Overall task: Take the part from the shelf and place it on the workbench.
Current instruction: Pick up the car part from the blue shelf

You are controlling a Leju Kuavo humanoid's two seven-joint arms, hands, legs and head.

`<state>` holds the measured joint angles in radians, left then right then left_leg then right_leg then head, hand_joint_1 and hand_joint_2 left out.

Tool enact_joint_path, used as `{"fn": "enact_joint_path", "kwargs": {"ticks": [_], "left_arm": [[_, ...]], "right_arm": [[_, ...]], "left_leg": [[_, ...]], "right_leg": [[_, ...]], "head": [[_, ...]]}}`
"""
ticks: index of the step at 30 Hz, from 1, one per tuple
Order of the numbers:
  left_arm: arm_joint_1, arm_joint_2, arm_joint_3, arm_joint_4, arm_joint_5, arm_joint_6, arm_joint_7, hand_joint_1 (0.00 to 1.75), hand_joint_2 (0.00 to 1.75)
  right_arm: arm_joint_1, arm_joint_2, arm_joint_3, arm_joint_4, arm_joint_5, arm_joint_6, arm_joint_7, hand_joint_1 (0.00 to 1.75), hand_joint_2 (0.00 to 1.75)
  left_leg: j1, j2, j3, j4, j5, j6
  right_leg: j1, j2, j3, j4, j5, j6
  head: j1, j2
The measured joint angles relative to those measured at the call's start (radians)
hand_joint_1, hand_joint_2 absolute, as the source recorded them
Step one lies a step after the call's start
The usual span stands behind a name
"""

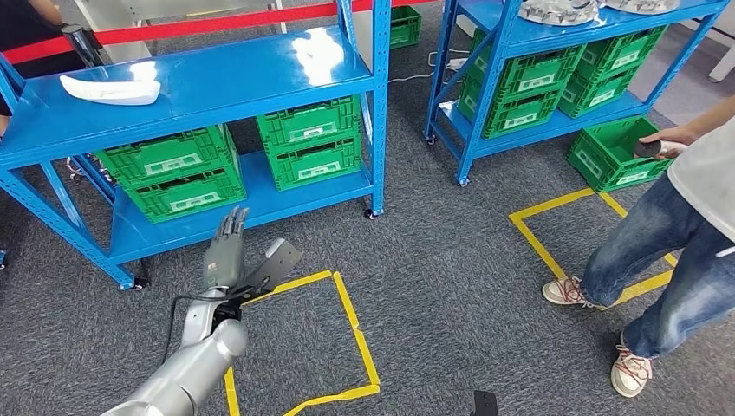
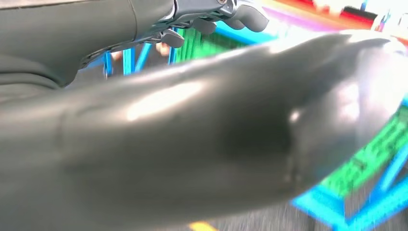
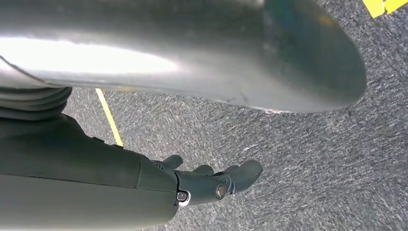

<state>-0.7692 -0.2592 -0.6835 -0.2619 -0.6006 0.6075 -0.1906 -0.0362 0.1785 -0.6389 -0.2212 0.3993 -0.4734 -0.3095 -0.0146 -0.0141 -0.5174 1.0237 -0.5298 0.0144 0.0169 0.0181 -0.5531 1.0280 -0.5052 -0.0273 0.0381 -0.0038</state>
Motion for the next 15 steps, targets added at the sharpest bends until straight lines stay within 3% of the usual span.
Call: {"fn": "enact_joint_path", "kwargs": {"ticks": [7, 11, 15], "left_arm": [[-0.170, 0.033, -0.005, -0.001, -0.125, -0.011, 0.174, 0.00, 0.00], [-0.237, 0.061, -0.010, -0.003, -0.188, -0.013, 0.278, 0.00, 0.00], [-0.277, 0.096, -0.010, -0.004, -0.214, -0.035, 0.327, 0.00, 0.00]], "right_arm": [[0.000, 0.000, -0.019, 0.000, 0.001, 0.021, -0.013, 0.00, 0.00], [-0.001, 0.000, -0.032, 0.000, 0.002, 0.022, -0.016, 0.00, 0.00], [-0.002, 0.003, -0.042, 0.000, 0.006, 0.025, -0.019, 0.00, 0.00]], "left_leg": [[0.000, 0.000, 0.000, 0.000, 0.001, -0.001], [0.000, 0.000, 0.000, 0.000, 0.001, -0.001], [-0.002, -0.001, 0.000, 0.002, 0.000, 0.000]], "right_leg": [[0.000, 0.000, 0.000, 0.000, 0.000, 0.000], [-0.001, 0.000, 0.000, 0.000, 0.001, 0.001], [-0.003, 0.000, 0.000, 0.000, 0.002, 0.002]], "head": [[0.000, 0.000], [0.000, 0.000], [0.000, 0.000]]}}
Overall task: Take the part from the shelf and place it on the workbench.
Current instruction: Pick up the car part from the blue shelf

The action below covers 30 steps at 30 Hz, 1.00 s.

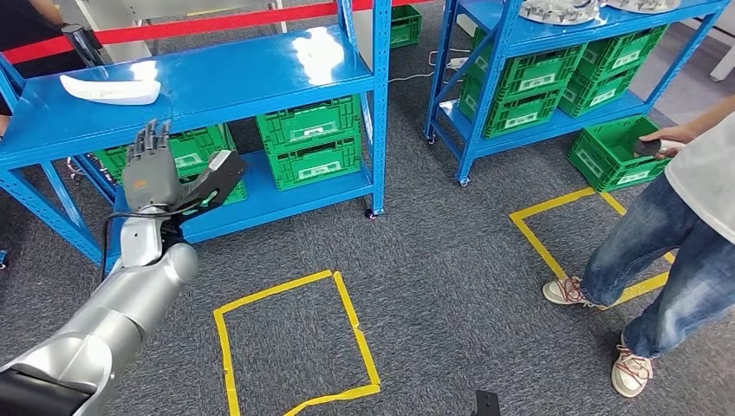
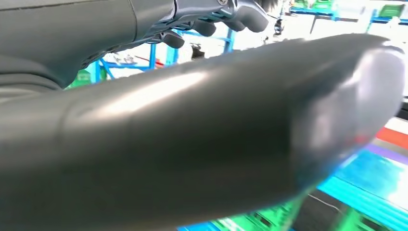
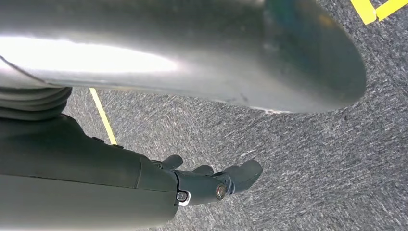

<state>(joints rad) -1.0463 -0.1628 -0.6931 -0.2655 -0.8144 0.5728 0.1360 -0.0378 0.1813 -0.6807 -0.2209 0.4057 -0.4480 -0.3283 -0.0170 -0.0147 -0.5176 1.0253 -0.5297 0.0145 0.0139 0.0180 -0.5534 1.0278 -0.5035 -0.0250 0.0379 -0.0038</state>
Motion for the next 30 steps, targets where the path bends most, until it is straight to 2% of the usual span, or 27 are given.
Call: {"fn": "enact_joint_path", "kwargs": {"ticks": [3, 5, 7, 8, 9, 11, 12, 13, 14, 16, 17, 18, 19, 21, 23, 24, 25, 27, 28, 29, 30], "left_arm": [[-0.016, 0.025, 0.000, 0.000, -0.018, -0.012, 0.028, 0.00, 0.00], [-0.022, 0.040, 0.000, 0.000, -0.028, -0.017, 0.043, 0.00, 0.00], [-0.025, 0.051, 0.000, 0.000, -0.036, -0.025, 0.054, 0.00, 0.00], [-0.027, 0.054, 0.000, -0.001, -0.039, -0.029, 0.058, 0.00, 0.00], [-0.030, 0.058, 0.000, -0.001, -0.042, -0.032, 0.061, 0.00, 0.00], [-0.033, 0.065, 0.000, -0.001, -0.046, -0.036, 0.064, 0.00, 0.00], [-0.032, 0.068, 0.000, -0.001, -0.047, -0.036, 0.065, 0.00, 0.00], [-0.031, 0.070, 0.000, -0.001, -0.047, -0.037, 0.065, 0.00, 0.00], [-0.029, 0.072, 0.000, 0.000, -0.047, -0.037, 0.066, 0.00, 0.00], [-0.028, 0.074, 0.000, 0.000, -0.047, -0.037, 0.068, 0.00, 0.00], [-0.028, 0.075, 0.000, 0.000, -0.047, -0.037, 0.069, 0.00, 0.00], [-0.028, 0.076, 0.000, 0.000, -0.049, -0.039, 0.072, 0.00, 0.00], [-0.026, 0.077, 0.000, 0.000, -0.052, -0.043, 0.075, 0.00, 0.00], [-0.022, 0.082, 0.000, 0.000, -0.062, -0.050, 0.086, 0.00, 0.00], [-0.021, 0.088, 0.001, -0.002, -0.074, -0.058, 0.100, 0.00, 0.00], [-0.021, 0.091, 0.001, -0.002, -0.080, -0.064, 0.108, 0.00, 0.00], [-0.020, 0.096, 0.001, -0.002, -0.088, -0.073, 0.119, 0.00, 0.00], [-0.014, 0.105, 0.001, 0.001, -0.101, -0.096, 0.144, 0.00, 0.00], [-0.009, 0.112, 0.001, 0.004, -0.108, -0.109, 0.160, 0.00, 0.00], [-0.004, 0.118, 0.001, 0.006, -0.115, -0.123, 0.175, 0.00, 0.00], [-0.002, 0.126, 0.002, 0.008, -0.123, -0.135, 0.189, 0.00, 0.00]], "right_arm": [[0.000, 0.001, -0.002, 0.000, 0.004, 0.008, -0.001, 0.00, 0.00], [0.000, 0.002, -0.003, 0.000, 0.007, 0.012, -0.002, 0.00, 0.00], [0.000, 0.002, -0.004, 0.000, 0.012, 0.013, -0.002, 0.00, 0.00], [-0.001, 0.001, -0.004, 0.000, 0.014, 0.014, -0.002, 0.00, 0.00], [-0.002, 0.001, -0.004, 0.000, 0.016, 0.014, -0.002, 0.00, 0.00], [-0.005, 0.001, -0.004, 0.000, 0.017, 0.014, -0.002, 0.00, 0.00], [-0.004, 0.001, -0.004, 0.000, 0.018, 0.014, -0.002, 0.00, 0.00], [-0.004, 0.001, -0.004, 0.000, 0.018, 0.014, -0.002, 0.00, 0.00], [-0.003, 0.001, -0.004, 0.000, 0.018, 0.014, -0.002, 0.00, 0.00], [-0.002, 0.001, -0.005, 0.000, 0.018, 0.014, -0.002, 0.00, 0.00], [-0.002, 0.002, -0.005, 0.001, 0.019, 0.015, -0.001, 0.00, 0.00], [-0.003, 0.002, -0.005, 0.002, 0.020, 0.016, -0.001, 0.00, 0.00], [-0.003, 0.003, -0.005, 0.004, 0.022, 0.017, 0.001, 0.00, 0.00], [-0.003, 0.003, -0.006, 0.005, 0.026, 0.020, 0.004, 0.00, 0.00], [-0.003, 0.003, -0.006, 0.005, 0.030, 0.025, 0.005, 0.00, 0.00], [-0.004, 0.003, -0.006, 0.005, 0.033, 0.027, 0.004, 0.00, 0.00], [-0.004, 0.003, -0.006, 0.005, 0.035, 0.029, 0.004, 0.00, 0.00], [-0.004, 0.003, -0.006, 0.005, 0.037, 0.029, 0.006, 0.00, 0.00], [-0.003, 0.003, -0.006, 0.005, 0.038, 0.028, 0.007, 0.00, 0.00], [-0.002, 0.003, -0.006, 0.005, 0.040, 0.028, 0.008, 0.00, 0.00], [-0.002, 0.004, -0.006, 0.005, 0.042, 0.028, 0.010, 0.00, 0.00]], "left_leg": [[-0.003, 0.000, -0.001, 0.000, 0.000, 0.004], [-0.004, 0.000, -0.002, -0.006, 0.002, 0.011], [0.001, 0.000, 0.007, -0.019, 0.004, 0.019], [0.005, 0.001, 0.013, -0.024, 0.004, 0.022], [0.009, 0.001, 0.020, -0.027, 0.004, 0.023], [0.012, 0.001, 0.021, -0.027, 0.003, 0.024], [0.013, 0.001, 0.022, -0.027, 0.001, 0.022], [0.016, 0.000, 0.025, -0.026, -0.003, 0.020], [0.019, -0.001, 0.030, -0.026, -0.007, 0.015], [0.027, -0.002, 0.046, -0.026, -0.023, 0.002], [0.030, -0.002, 0.054, -0.026, -0.031, -0.005], [0.030, -0.001, 0.058, -0.026, -0.039, -0.013], [0.030, 0.000, 0.060, -0.027, -0.046, -0.021], [0.026, 0.000, 0.068, -0.029, -0.054, -0.035], [0.026, 0.003, 0.058, 0.007, -0.054, -0.045], [0.027, 0.005, 0.031, 0.053, -0.058, -0.049], [0.027, 0.007, -0.012, 0.118, -0.070, -0.051], [0.026, 0.008, -0.106, 0.237, -0.115, -0.053], [0.026, 0.008, -0.143, 0.267, -0.131, -0.052], [0.025, 0.008, -0.165, 0.263, -0.127, -0.048], [0.023, 0.008, -0.173, 0.230, -0.099, -0.042]], "right_leg": [[-0.003, 0.000, 0.000, -0.001, 0.001, 0.003], [-0.005, 0.000, -0.001, 0.004, 0.010, 0.008], [-0.004, 0.000, -0.011, 0.027, 0.018, 0.015], [-0.004, -0.001, -0.025, 0.050, 0.012, 0.019], [-0.005, -0.003, -0.048, 0.088, -0.004, 0.024], [-0.014, -0.005, -0.121, 0.201, -0.052, 0.034], [-0.019, -0.006, -0.160, 0.253, -0.066, 0.039], [-0.023, -0.008, -0.187, 0.278, -0.063, 0.043], [-0.027, -0.010, -0.196, 0.266, -0.037, 0.047], [-0.035, -0.014, -0.165, 0.147, 0.058, 0.056], [-0.034, -0.016, -0.147, 0.087, 0.086, 0.059], [-0.033, -0.018, -0.133, 0.042, 0.099, 0.055], [-0.030, -0.019, -0.127, 0.022, 0.095, 0.047], [-0.027, -0.020, -0.118, 0.015, 0.078, 0.021], [-0.029, -0.018, -0.103, 0.013, 0.067, 0.005], [-0.030, -0.017, -0.093, 0.011, 0.061, -0.002], [-0.030, -0.016, -0.083, 0.009, 0.053, -0.007], [-0.028, -0.013, -0.062, 0.008, 0.035, -0.013], [-0.026, -0.010, -0.050, 0.008, 0.024, -0.014], [-0.024, -0.008, -0.036, 0.008, 0.013, -0.016], [-0.021, -0.006, -0.020, 0.008, 0.002, -0.017]], "head": [[0.000, 0.000], [0.000, 0.000], [0.001, 0.000], [0.002, 0.000], [0.003, 0.000], [0.005, 0.000], [0.006, 0.000], [0.006, 0.000], [0.006, 0.000], [0.005, 0.000], [0.005, 0.000], [0.006, 0.000], [0.006, 0.000], [0.006, 0.000], [0.004, 0.000], [0.004, 0.000], [0.004, 0.000], [0.004, 0.000], [0.004, 0.000], [0.004, 0.000], [0.004, 0.000]]}}
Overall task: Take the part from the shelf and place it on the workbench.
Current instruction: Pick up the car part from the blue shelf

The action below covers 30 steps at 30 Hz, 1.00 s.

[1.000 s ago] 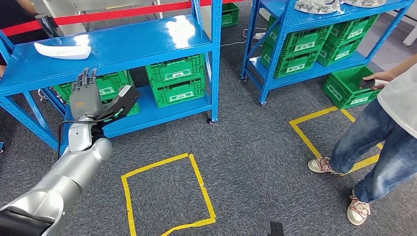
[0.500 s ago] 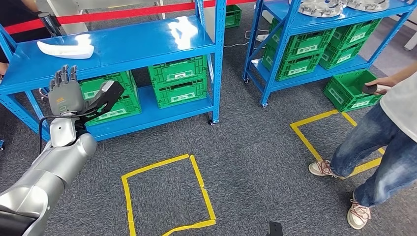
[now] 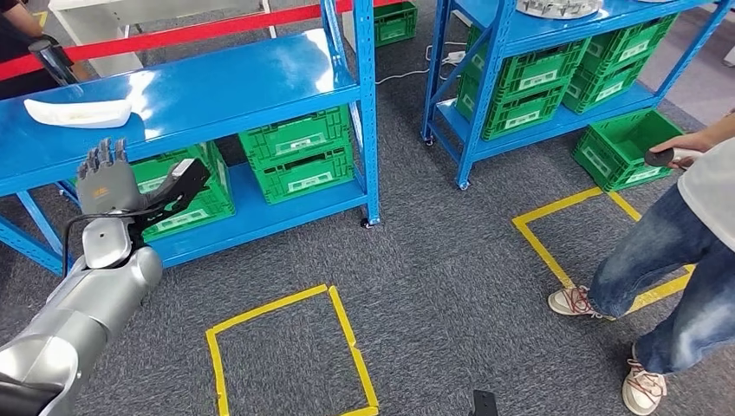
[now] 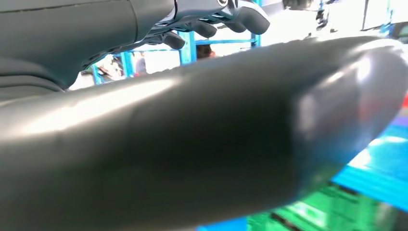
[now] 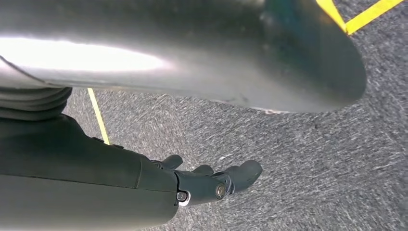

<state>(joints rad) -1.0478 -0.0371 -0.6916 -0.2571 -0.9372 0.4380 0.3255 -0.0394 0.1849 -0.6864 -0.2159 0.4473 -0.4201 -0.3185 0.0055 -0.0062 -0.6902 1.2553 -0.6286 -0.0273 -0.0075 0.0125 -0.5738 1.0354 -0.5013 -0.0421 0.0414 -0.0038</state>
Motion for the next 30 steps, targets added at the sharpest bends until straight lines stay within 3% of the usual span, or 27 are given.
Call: {"fn": "enact_joint_path", "kwargs": {"ticks": [2, 3, 4, 5, 7, 9, 12, 13, 14, 15, 17, 19, 22, 24, 26, 28, 29, 30], "left_arm": [[0.002, 0.015, 0.000, 0.004, -0.016, -0.021, 0.027, 0.00, 0.00], [0.003, 0.023, 0.000, 0.007, -0.023, -0.030, 0.038, 0.00, 0.00], [0.004, 0.031, 0.000, 0.009, -0.029, -0.041, 0.049, 0.00, 0.00], [0.005, 0.038, 0.000, 0.010, -0.035, -0.051, 0.059, 0.00, 0.00], [0.003, 0.050, 0.000, 0.011, -0.043, -0.068, 0.074, 0.00, 0.00], [-0.002, 0.063, 0.004, 0.009, -0.044, -0.076, 0.080, 0.00, 0.00], [0.000, 0.081, 0.018, 0.009, -0.032, -0.079, 0.081, 0.00, 0.00], [0.004, 0.086, 0.022, 0.009, -0.029, -0.079, 0.081, 0.00, 0.00], [0.009, 0.091, 0.025, 0.009, -0.027, -0.078, 0.081, 0.00, 0.00], [0.012, 0.095, 0.028, 0.009, -0.027, -0.077, 0.080, 0.00, 0.00], [0.016, 0.100, 0.034, 0.009, -0.027, -0.073, 0.080, 0.00, 0.00], [0.017, 0.103, 0.041, 0.010, -0.027, -0.071, 0.081, 0.00, 0.00], [0.021, 0.110, 0.049, 0.010, -0.027, -0.073, 0.087, 0.00, 0.00], [0.021, 0.117, 0.054, 0.009, -0.028, -0.074, 0.090, 0.00, 0.00], [0.020, 0.123, 0.061, 0.010, -0.028, -0.074, 0.091, 0.00, 0.00], [0.025, 0.127, 0.065, 0.010, -0.027, -0.074, 0.090, 0.00, 0.00], [0.028, 0.129, 0.067, 0.011, -0.026, -0.073, 0.089, 0.00, 0.00], [0.031, 0.131, 0.068, 0.011, -0.025, -0.073, 0.087, 0.00, 0.00]], "right_arm": [[0.002, 0.003, 0.000, 0.001, 0.003, 0.000, 0.002, 0.00, 0.00], [0.002, 0.004, -0.001, 0.002, 0.005, 0.000, 0.003, 0.00, 0.00], [0.001, 0.006, -0.001, 0.004, 0.007, 0.001, 0.004, 0.00, 0.00], [0.000, 0.007, -0.001, 0.005, 0.009, 0.002, 0.006, 0.00, 0.00], [-0.002, 0.006, -0.002, 0.005, 0.014, 0.004, 0.008, 0.00, 0.00], [-0.003, 0.005, -0.002, 0.005, 0.016, 0.009, 0.009, 0.00, 0.00], [-0.007, 0.005, -0.003, 0.005, 0.017, 0.018, 0.009, 0.00, 0.00], [-0.007, 0.005, -0.003, 0.005, 0.018, 0.019, 0.009, 0.00, 0.00], [-0.006, 0.005, -0.004, 0.005, 0.018, 0.019, 0.010, 0.00, 0.00], [-0.006, 0.005, -0.004, 0.005, 0.018, 0.018, 0.011, 0.00, 0.00], [-0.004, 0.005, -0.007, 0.005, 0.017, 0.015, 0.013, 0.00, 0.00], [-0.002, 0.005, -0.011, 0.006, 0.016, 0.011, 0.015, 0.00, 0.00], [-0.002, 0.004, -0.017, 0.006, 0.016, 0.002, 0.017, 0.00, 0.00], [-0.004, 0.004, -0.019, 0.006, 0.016, -0.001, 0.017, 0.00, 0.00], [-0.007, 0.004, -0.020, 0.006, 0.016, -0.001, 0.016, 0.00, 0.00], [-0.008, 0.004, -0.021, 0.006, 0.016, -0.001, 0.016, 0.00, 0.00], [-0.007, 0.004, -0.021, 0.006, 0.017, 0.000, 0.016, 0.00, 0.00], [-0.007, 0.004, -0.021, 0.006, 0.018, 0.000, 0.016, 0.00, 0.00]], "left_leg": [[-0.010, 0.000, 0.009, -0.123, 0.122, 0.021], [-0.016, 0.000, 0.016, -0.175, 0.168, 0.030], [-0.022, 0.000, 0.023, -0.208, 0.203, 0.036], [-0.025, -0.001, 0.027, -0.223, 0.214, 0.039], [-0.022, -0.004, 0.048, -0.233, 0.209, 0.043], [-0.015, -0.006, 0.071, -0.244, 0.203, 0.051], [-0.010, -0.011, 0.096, -0.249, 0.184, 0.058], [-0.009, -0.015, 0.104, -0.248, 0.176, 0.057], [-0.008, -0.021, 0.113, -0.247, 0.168, 0.054], [-0.006, -0.028, 0.123, -0.246, 0.159, 0.050], [-0.002, -0.041, 0.141, -0.241, 0.138, 0.041], [0.000, -0.056, 0.149, -0.236, 0.123, 0.029], [0.001, -0.072, 0.150, -0.229, 0.118, 0.010], [0.001, -0.048, 0.130, -0.188, 0.111, 0.002], [0.001, -0.015, 0.069, -0.084, 0.078, -0.006], [0.003, -0.005, -0.008, 0.023, 0.040, -0.011], [0.004, -0.003, -0.031, 0.042, 0.043, -0.012], [0.004, -0.002, -0.036, 0.025, 0.066, -0.013]], "right_leg": [[0.005, 0.002, 0.030, -0.001, -0.022, -0.001], [0.006, 0.004, 0.040, -0.002, -0.031, 0.002], [0.006, 0.006, 0.047, -0.004, -0.040, 0.006], [0.007, 0.007, 0.051, -0.003, -0.045, 0.011], [0.008, 0.007, 0.058, 0.005, -0.047, 0.021], [0.008, 0.002, 0.034, 0.059, -0.048, 0.029], [0.001, -0.003, -0.084, 0.223, -0.100, 0.048], [-0.003, -0.005, -0.119, 0.256, -0.117, 0.053], [-0.005, -0.006, -0.140, 0.259, -0.117, 0.057], [-0.008, -0.006, -0.145, 0.230, -0.093, 0.059], [-0.012, 0.006, -0.120, 0.105, 0.009, 0.062], [-0.012, 0.024, -0.096, 0.015, 0.066, 0.055], [-0.008, 0.015, -0.080, 0.000, 0.070, 0.032], [-0.010, 0.000, -0.063, -0.007, 0.066, 0.018], [-0.011, -0.011, -0.047, -0.011, 0.058, 0.008], [-0.010, -0.024, -0.037, -0.011, 0.048, 0.005], [-0.010, -0.030, -0.031, -0.011, 0.042, 0.005], [-0.010, -0.034, -0.024, -0.011, 0.036, 0.006]], "head": [[0.000, 0.000], [0.001, 0.000], [0.002, 0.000], [0.003, 0.000], [0.003, 0.000], [0.004, 0.000], [0.005, 0.000], [0.005, 0.000], [0.005, 0.000], [0.005, 0.000], [0.005, 0.000], [0.005, 0.000], [0.005, 0.000], [0.002, 0.000], [-0.002, 0.000], [-0.004, 0.000], [-0.004, 0.000], [-0.004, 0.000]]}}
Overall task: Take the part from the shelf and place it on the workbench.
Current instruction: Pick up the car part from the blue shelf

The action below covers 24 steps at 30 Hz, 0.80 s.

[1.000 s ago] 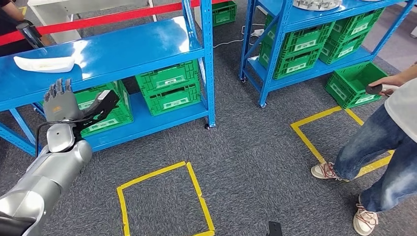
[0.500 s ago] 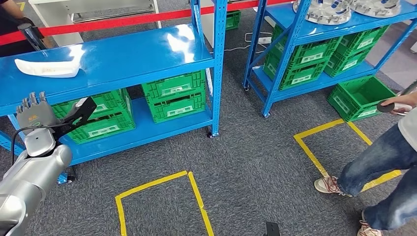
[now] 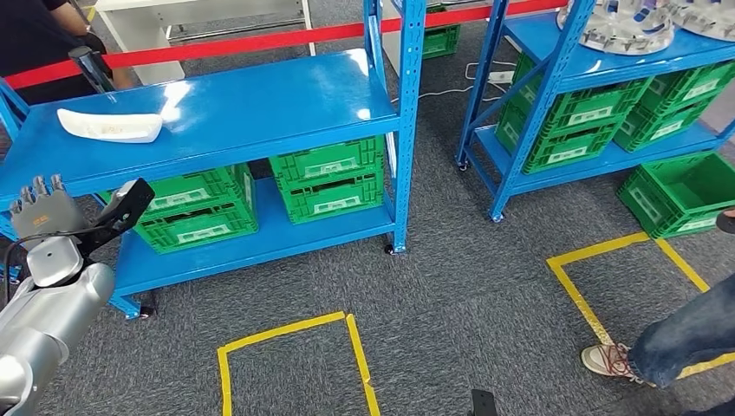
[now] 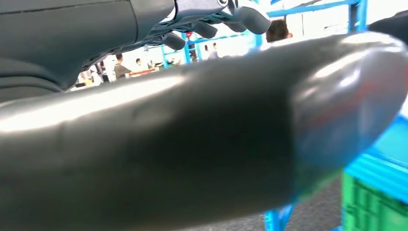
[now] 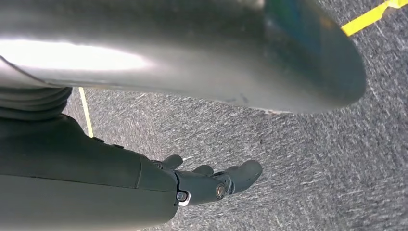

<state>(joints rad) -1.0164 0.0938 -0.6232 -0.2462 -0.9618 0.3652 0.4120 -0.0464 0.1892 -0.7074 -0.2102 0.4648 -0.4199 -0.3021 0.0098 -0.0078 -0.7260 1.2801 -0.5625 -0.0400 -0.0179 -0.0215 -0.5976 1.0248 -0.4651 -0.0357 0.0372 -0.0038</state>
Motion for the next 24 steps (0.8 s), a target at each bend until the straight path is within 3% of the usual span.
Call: {"fn": "enact_joint_path", "kwargs": {"ticks": [2, 3, 5, 9, 10, 12, 14, 15, 16, 17, 19, 21, 24], "left_arm": [[0.003, 0.003, 0.006, 0.000, 0.003, 0.003, -0.005, 0.00, 0.00], [0.003, 0.004, 0.010, 0.000, 0.004, 0.004, -0.008, 0.00, 0.00], [0.004, 0.006, 0.015, -0.001, 0.005, 0.009, -0.011, 0.00, 0.00], [0.009, 0.006, 0.023, -0.004, 0.005, 0.014, -0.018, 0.00, 0.00], [0.009, 0.005, 0.025, -0.006, 0.004, 0.016, -0.020, 0.00, 0.00], [0.009, 0.001, 0.030, -0.008, -0.001, 0.021, -0.025, 0.00, 0.00], [0.014, -0.004, 0.033, -0.008, -0.008, 0.025, -0.035, 0.00, 0.00], [0.017, -0.008, 0.035, -0.009, -0.012, 0.027, -0.041, 0.00, 0.00], [0.019, -0.011, 0.038, -0.010, -0.017, 0.029, -0.046, 0.00, 0.00], [0.019, -0.014, 0.040, -0.012, -0.021, 0.030, -0.050, 0.00, 0.00], [0.018, -0.018, 0.044, -0.015, -0.030, 0.030, -0.055, 0.00, 0.00], [0.017, -0.021, 0.047, -0.018, -0.036, 0.029, -0.061, 0.00, 0.00], [0.015, -0.023, 0.048, -0.024, -0.042, 0.030, -0.066, 0.00, 0.00]], "right_arm": [[-0.001, 0.000, 0.000, 0.000, 0.001, 0.000, 0.001, 0.00, 0.00], [-0.002, 0.000, -0.001, 0.000, 0.002, 0.001, 0.000, 0.00, 0.00], [-0.006, -0.001, -0.002, 0.000, 0.001, 0.002, -0.001, 0.00, 0.00], [-0.008, -0.002, -0.005, 0.000, 0.000, 0.004, -0.004, 0.00, 0.00], [-0.008, -0.003, -0.006, 0.000, -0.001, 0.004, -0.005, 0.00, 0.00], [-0.007, -0.003, -0.008, 0.000, -0.002, 0.004, -0.005, 0.00, 0.00], [-0.006, -0.003, -0.012, 0.000, -0.002, 0.004, -0.005, 0.00, 0.00], [-0.006, -0.003, -0.015, 0.000, -0.001, 0.004, -0.004, 0.00, 0.00], [-0.006, -0.003, -0.017, 0.000, -0.001, 0.004, -0.004, 0.00, 0.00], [-0.006, -0.003, -0.018, 0.000, 0.000, 0.004, -0.004, 0.00, 0.00], [-0.007, -0.005, -0.022, 0.000, 0.002, 0.004, -0.005, 0.00, 0.00], [-0.008, -0.006, -0.024, 0.000, 0.004, 0.004, -0.005, 0.00, 0.00], [-0.009, -0.005, -0.025, 0.000, 0.005, 0.004, -0.005, 0.00, 0.00]], "left_leg": [[0.001, 0.007, 0.040, -0.123, 0.089, 0.001], [0.000, 0.013, 0.065, -0.188, 0.115, 0.003], [-0.004, 0.020, 0.094, -0.254, 0.128, 0.015], [-0.002, 0.013, 0.104, -0.256, 0.130, 0.042], [0.000, 0.011, 0.108, -0.258, 0.130, 0.048], [-0.002, 0.008, 0.111, -0.258, 0.125, 0.057], [-0.006, 0.001, 0.112, -0.256, 0.118, 0.063], [-0.008, -0.003, 0.115, -0.254, 0.115, 0.063], [-0.010, -0.006, 0.120, -0.253, 0.110, 0.063], [-0.011, -0.009, 0.126, -0.252, 0.105, 0.063], [-0.016, -0.013, 0.135, -0.251, 0.095, 0.057], [-0.018, -0.015, 0.140, -0.254, 0.088, 0.047], [-0.019, -0.013, 0.144, -0.246, 0.076, 0.032]], "right_leg": [[0.000, -0.007, 0.015, 0.001, -0.012, 0.006], [0.001, -0.009, 0.021, 0.002, -0.017, 0.010], [0.005, -0.015, 0.025, 0.002, -0.026, 0.022], [0.006, -0.012, 0.023, 0.023, -0.049, 0.044], [0.005, -0.004, 0.005, 0.061, -0.068, 0.048], [0.004, 0.010, -0.067, 0.190, -0.121, 0.052], [0.005, 0.013, -0.133, 0.289, -0.139, 0.051], [0.006, 0.014, -0.141, 0.285, -0.120, 0.048], [0.008, 0.015, -0.129, 0.241, -0.084, 0.043], [0.011, 0.016, -0.101, 0.169, -0.040, 0.035], [0.020, 0.016, -0.047, 0.046, 0.008, 0.021], [0.025, 0.014, -0.030, 0.010, 0.005, 0.013], [0.016, 0.013, -0.007, -0.006, 0.004, 0.000]], "head": [[0.000, 0.000], [0.000, 0.000], [-0.001, 0.000], [-0.001, 0.000], [0.000, 0.000], [0.003, 0.000], [0.004, 0.000], [0.004, 0.000], [0.004, 0.000], [0.004, 0.000], [0.004, 0.000], [0.003, 0.000], [0.002, 0.000]]}}
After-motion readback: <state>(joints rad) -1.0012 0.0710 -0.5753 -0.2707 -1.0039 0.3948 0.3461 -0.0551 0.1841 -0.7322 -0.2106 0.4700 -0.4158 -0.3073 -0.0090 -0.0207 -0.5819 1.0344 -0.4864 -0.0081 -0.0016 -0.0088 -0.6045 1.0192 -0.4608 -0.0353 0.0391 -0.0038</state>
